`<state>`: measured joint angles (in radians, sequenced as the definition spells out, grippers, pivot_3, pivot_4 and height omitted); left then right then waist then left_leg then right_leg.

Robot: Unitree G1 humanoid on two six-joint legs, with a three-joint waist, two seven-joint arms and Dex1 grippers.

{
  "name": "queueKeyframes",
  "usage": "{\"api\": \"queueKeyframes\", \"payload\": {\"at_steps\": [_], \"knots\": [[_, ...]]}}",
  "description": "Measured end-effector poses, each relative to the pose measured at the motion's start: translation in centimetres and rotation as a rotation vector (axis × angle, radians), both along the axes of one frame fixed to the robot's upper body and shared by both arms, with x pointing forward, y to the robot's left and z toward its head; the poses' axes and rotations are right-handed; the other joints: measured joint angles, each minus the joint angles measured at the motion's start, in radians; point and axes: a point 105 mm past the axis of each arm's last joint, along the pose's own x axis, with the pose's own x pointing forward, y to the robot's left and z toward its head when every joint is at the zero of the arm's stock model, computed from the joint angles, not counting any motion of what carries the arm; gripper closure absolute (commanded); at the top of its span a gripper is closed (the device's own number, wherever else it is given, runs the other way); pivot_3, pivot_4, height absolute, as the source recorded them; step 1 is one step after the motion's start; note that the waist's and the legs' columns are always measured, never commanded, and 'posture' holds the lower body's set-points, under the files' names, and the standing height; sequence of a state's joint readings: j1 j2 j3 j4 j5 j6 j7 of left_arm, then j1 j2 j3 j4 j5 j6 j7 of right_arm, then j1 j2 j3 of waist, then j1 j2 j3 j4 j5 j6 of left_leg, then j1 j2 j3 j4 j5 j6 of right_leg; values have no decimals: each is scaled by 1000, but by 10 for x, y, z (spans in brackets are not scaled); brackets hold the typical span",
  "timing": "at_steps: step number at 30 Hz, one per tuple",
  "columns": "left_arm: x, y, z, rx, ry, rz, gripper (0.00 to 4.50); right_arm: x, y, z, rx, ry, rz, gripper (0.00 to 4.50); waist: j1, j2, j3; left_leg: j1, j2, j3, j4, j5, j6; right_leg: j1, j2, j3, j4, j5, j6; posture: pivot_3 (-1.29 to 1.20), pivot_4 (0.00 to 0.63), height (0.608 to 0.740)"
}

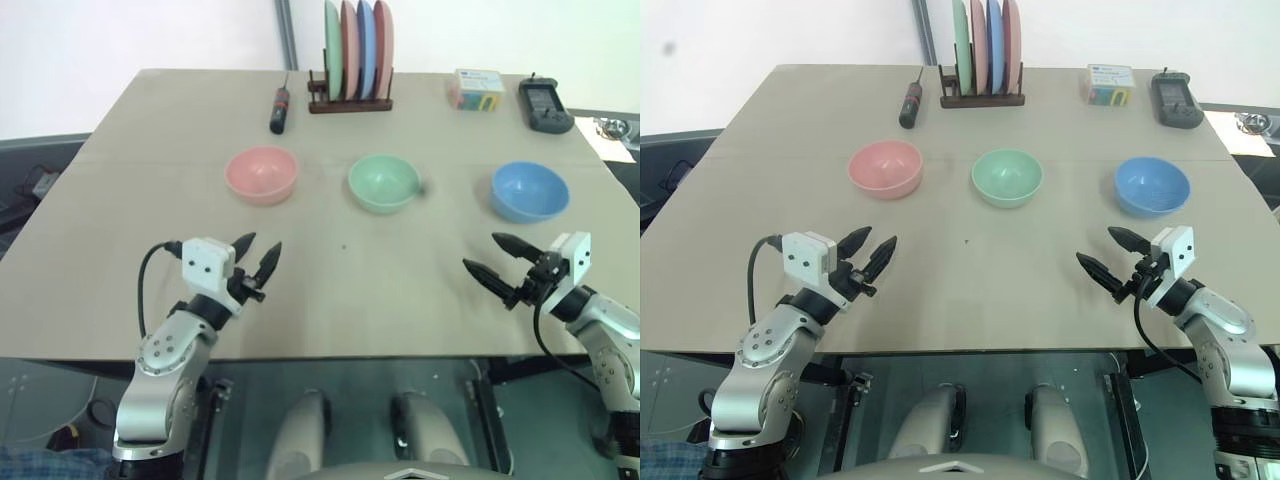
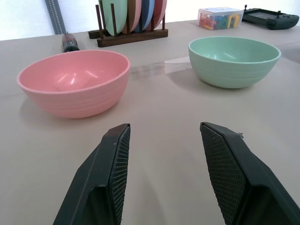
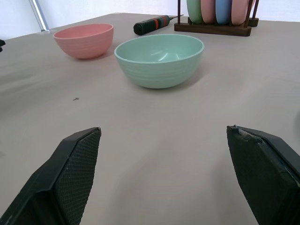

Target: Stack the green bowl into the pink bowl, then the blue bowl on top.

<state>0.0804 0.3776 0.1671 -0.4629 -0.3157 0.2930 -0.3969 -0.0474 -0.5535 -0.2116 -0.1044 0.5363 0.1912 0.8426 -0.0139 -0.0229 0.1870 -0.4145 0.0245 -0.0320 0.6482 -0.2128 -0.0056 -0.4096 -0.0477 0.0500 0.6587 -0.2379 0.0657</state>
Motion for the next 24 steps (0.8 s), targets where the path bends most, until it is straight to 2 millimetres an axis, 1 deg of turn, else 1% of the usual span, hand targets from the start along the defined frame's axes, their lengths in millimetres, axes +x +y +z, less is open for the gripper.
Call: {"api": "queueKeyframes", "payload": {"at_steps": [12,14,19,24], "knots": [[0,-6,2,-2,-8,-38,1983,-1,1,0,-3,-5,9,0,0,0,0,0,0,0,0,0,0,0,0,0,0,0,0,0,150,740],[1,-8,5,0,-21,-53,1983,-1,1,0,-4,-7,9,0,0,0,0,0,0,0,0,0,0,0,0,0,0,0,0,0,150,740],[1,-9,6,2,-27,-63,1983,-5,-2,-5,-5,4,5,0,0,0,0,0,0,0,0,0,0,0,0,0,0,0,0,0,150,740],[1,-9,6,2,-25,-65,1983,-7,-2,-6,-7,-1,9,0,0,0,0,0,0,0,0,0,0,0,0,0,0,0,0,0,150,740]]}}
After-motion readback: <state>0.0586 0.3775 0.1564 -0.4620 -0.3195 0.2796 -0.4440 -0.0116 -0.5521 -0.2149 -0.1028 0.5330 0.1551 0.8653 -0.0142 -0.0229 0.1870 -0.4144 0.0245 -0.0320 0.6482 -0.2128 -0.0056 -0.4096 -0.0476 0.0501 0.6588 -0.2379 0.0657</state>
